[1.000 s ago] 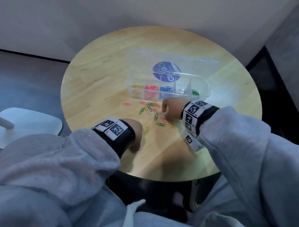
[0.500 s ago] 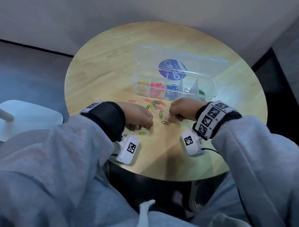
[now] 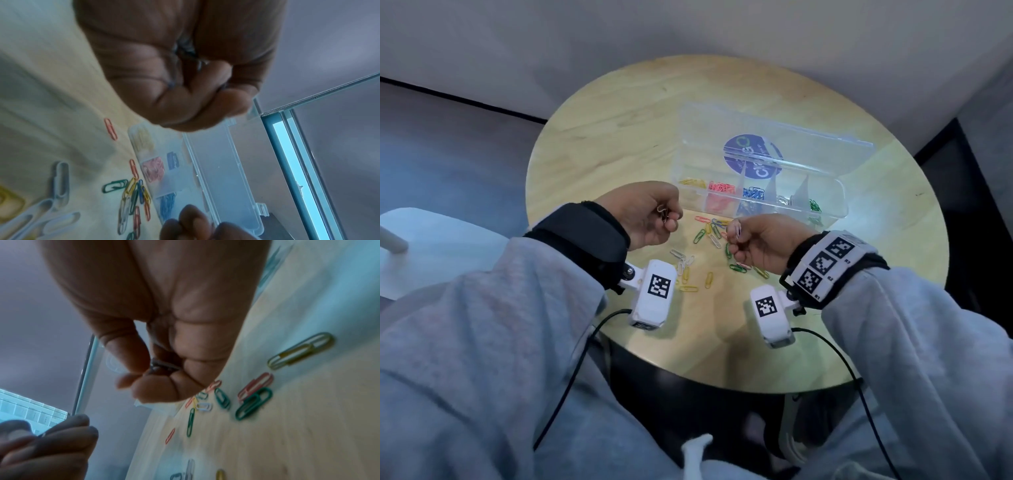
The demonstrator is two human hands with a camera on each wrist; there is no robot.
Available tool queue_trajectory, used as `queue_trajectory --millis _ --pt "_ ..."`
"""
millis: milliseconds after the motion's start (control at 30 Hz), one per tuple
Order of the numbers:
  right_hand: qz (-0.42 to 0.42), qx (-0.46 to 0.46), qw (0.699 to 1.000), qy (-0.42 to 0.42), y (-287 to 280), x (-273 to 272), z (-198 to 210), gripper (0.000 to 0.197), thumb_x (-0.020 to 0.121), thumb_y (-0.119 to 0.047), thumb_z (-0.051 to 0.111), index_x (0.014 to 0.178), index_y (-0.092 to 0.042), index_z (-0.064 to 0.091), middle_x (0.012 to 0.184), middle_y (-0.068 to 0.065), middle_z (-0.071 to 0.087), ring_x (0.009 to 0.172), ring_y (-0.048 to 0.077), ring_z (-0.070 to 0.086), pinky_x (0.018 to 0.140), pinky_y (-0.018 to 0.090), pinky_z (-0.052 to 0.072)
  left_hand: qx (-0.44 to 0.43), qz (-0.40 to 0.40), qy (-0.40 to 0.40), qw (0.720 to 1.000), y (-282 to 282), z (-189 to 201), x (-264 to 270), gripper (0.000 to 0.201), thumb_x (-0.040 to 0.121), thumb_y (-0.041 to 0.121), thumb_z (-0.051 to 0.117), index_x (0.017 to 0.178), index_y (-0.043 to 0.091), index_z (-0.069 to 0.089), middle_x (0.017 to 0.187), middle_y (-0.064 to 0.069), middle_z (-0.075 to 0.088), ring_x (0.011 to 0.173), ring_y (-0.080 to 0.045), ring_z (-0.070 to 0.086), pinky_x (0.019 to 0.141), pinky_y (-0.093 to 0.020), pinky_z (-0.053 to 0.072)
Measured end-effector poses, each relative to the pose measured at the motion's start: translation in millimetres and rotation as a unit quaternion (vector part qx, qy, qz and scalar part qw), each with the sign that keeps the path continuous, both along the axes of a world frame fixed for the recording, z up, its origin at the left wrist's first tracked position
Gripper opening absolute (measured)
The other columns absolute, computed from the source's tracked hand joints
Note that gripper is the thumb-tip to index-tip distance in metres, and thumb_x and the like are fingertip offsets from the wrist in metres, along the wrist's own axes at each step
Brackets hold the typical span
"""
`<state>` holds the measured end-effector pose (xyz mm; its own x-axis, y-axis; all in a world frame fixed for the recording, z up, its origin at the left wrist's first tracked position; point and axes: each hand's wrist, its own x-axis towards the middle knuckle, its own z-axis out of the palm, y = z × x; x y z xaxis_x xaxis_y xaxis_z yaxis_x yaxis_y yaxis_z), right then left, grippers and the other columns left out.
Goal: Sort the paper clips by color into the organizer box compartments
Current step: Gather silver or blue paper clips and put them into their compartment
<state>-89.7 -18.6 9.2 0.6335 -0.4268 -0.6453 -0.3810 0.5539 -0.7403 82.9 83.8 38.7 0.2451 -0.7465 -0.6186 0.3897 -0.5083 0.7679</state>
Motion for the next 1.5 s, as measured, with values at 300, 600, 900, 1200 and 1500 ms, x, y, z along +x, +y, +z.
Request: queue_trajectory --millis 300,600,900,1200,1500 --pt "0.148 -0.335 0.898 0.243 -1 25 1 0.009 0.087 -0.016 0.057 0.081 -0.011 0.053 0.067 0.003 0.046 0.057 0.015 0.041 0.055 0.024 0.038 0.075 -0.06 -0.14 0.985 -14 -7 0 0.034 0.088 0.028 0.057 0.065 0.019 0.034 0.053 0.004 0.029 0.034 -0.008 0.022 0.038 -0.015 0.014" --pt "0.29 -0.467 0.761 0.344 3 42 -3 0.019 0.084 -0.027 0.064 0.097 -0.013 0.062 0.105 0.005 0.065 0.098 0.021 0.06 0.084 0.03 0.049 0.165 -0.334 -0.492 0.787 -26 -10 -8 0.027 0.081 0.037 0.067 0.093 0.013 0.069 0.088 -0.005 0.066 0.077 -0.022 0.057 0.067 -0.027 0.044" --pt "0.27 -0.433 0.793 0.333 2 39 -8 0.011 0.079 -0.017 0.063 0.071 -0.016 0.055 0.073 0.003 0.057 0.07 0.019 0.054 0.071 0.028 0.051 0.174 -0.39 -0.508 0.748 -30 -30 -13 0.014 0.077 0.014 0.07 0.082 0.022 0.06 0.09 0.003 0.061 0.084 -0.017 0.053 0.059 -0.022 0.038" --pt "0.095 -0.165 0.972 0.137 1 22 -3 0.018 0.084 0.003 0.051 0.068 -0.004 0.048 0.069 0.017 0.052 0.062 0.026 0.051 0.052 0.027 0.04 0.203 -0.41 -0.523 0.719 -25 -26 -15 0.02 0.079 0.023 0.063 0.095 0.014 0.071 0.097 -0.003 0.071 0.09 -0.023 0.066 0.073 -0.029 0.05" --pt "-0.001 -0.053 0.998 0.039 6 24 -5 0.027 0.089 0.012 0.035 0.079 -0.007 0.053 0.064 0.01 0.046 0.05 0.016 0.045 0.039 0.017 0.044 0.101 -0.169 -0.132 0.972 -19 -1 10 0.021 0.087 -0.001 0.04 0.069 0.006 0.045 0.074 -0.008 0.05 0.048 -0.01 0.051 0.039 -0.011 0.044"
